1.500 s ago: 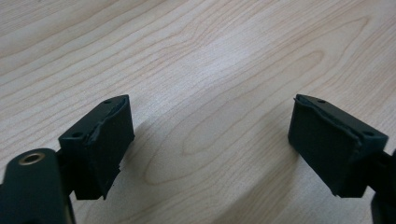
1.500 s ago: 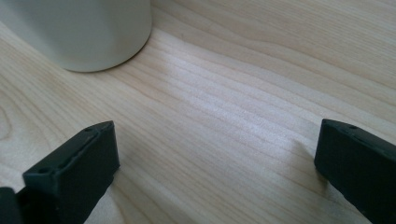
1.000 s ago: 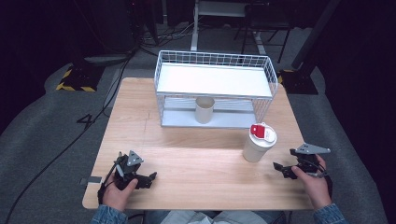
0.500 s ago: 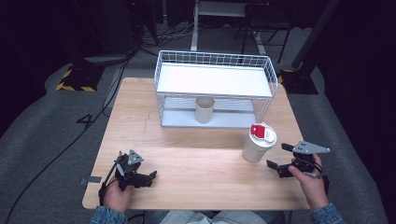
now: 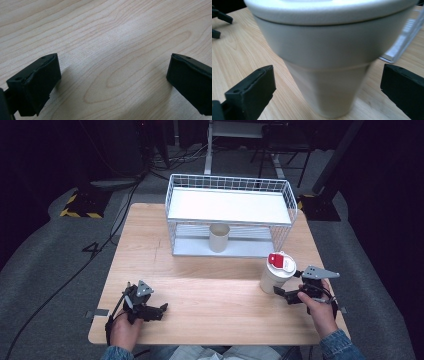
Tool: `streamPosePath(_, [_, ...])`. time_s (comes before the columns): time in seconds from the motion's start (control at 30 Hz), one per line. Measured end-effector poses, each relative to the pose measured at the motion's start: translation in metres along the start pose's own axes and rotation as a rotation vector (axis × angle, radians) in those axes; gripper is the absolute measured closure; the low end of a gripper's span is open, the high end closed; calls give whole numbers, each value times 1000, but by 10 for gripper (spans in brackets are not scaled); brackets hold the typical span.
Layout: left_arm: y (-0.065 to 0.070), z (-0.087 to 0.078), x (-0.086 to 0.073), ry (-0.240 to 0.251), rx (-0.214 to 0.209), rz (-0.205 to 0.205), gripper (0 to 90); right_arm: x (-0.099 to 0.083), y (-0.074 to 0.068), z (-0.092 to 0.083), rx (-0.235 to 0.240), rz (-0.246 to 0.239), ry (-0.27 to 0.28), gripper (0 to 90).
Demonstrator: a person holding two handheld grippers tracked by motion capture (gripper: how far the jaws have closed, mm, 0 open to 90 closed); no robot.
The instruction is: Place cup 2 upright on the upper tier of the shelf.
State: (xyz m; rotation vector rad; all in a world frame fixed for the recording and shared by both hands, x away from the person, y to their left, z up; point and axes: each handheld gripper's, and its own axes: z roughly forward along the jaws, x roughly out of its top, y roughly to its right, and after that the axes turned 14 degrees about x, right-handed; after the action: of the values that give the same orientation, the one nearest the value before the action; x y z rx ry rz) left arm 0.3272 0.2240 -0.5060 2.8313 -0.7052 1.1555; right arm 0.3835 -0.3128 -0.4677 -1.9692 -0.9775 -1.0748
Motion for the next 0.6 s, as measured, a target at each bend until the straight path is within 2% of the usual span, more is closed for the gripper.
streamPosePath(0.1, [0, 0, 0, 0, 0, 0, 0, 1, 1, 4, 2, 5, 12, 0])
streamPosePath(0.2, [2, 0, 0, -6, 4, -17, 0, 3, 4, 11, 5, 18, 42, 0])
streamPosePath(0.27, [3, 0, 1, -6, 19, -23, 0, 3, 4, 14, -1, 23, 51, 0])
streamPosePath(0.5, [3, 0, 1, -6, 21, -21, 0, 5, 3, 21, -19, 4, 50, 3])
streamPosePath(0.6, [3, 0, 1, -8, 17, -29, 0, 4, 3, 25, -27, 5, 59, 33])
